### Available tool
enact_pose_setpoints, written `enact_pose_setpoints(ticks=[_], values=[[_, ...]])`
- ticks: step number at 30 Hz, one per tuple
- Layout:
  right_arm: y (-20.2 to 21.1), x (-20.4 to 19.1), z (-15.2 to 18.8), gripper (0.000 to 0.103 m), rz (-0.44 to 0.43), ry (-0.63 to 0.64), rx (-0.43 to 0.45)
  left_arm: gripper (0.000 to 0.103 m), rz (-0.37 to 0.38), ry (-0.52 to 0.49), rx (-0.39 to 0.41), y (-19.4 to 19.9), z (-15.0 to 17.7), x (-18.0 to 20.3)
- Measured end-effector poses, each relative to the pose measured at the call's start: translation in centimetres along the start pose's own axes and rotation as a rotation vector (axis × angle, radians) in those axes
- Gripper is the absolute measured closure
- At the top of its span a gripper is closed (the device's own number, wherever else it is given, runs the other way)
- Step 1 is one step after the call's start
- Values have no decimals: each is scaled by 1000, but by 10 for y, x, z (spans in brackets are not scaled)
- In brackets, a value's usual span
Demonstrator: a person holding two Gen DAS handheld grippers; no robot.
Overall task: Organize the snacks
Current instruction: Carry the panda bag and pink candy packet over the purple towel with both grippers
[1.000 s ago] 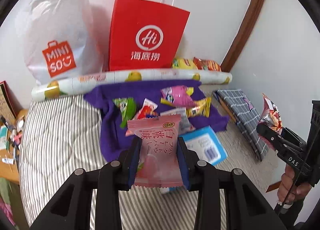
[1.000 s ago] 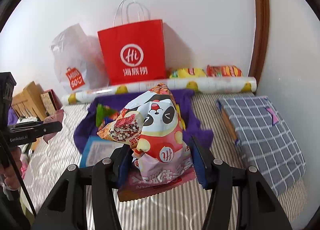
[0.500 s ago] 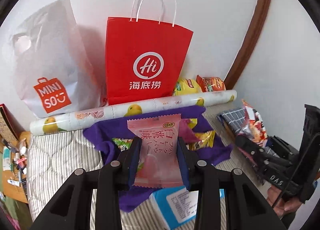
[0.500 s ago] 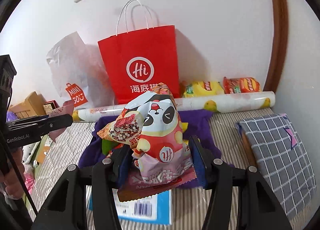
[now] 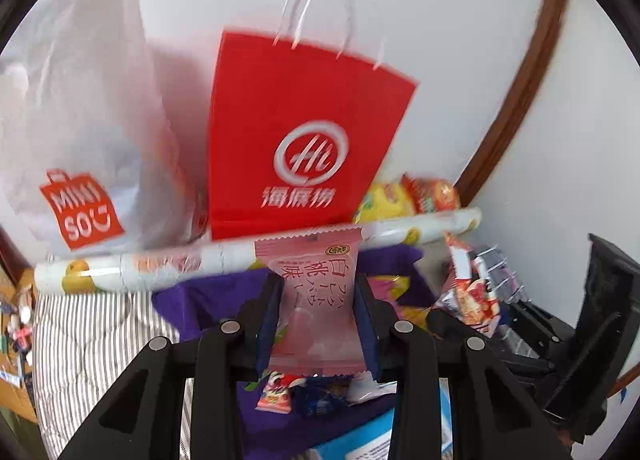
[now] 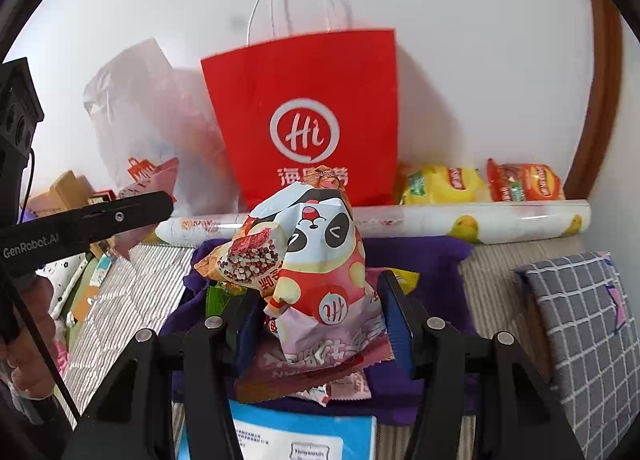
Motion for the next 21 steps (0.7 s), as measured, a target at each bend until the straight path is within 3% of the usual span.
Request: enact_pose_setpoints(ticks=[8,21], values=[[-42,4,22,49,-11,4,-67,69,-2,33,-19,-11,7,-12],[-68,14,48,49,-3,8,-161,69,33,27,-64,-26,15,-1]])
Point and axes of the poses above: each gripper's, at about its wrist camera, not at the fingertips, and y roughly against the way its jaws point, x to its right, z to its underside, the point moved 8 cm from there along -y, roughly the way its jaws point, and after that the axes turned 14 degrees about -y, right-handed, at the moved point
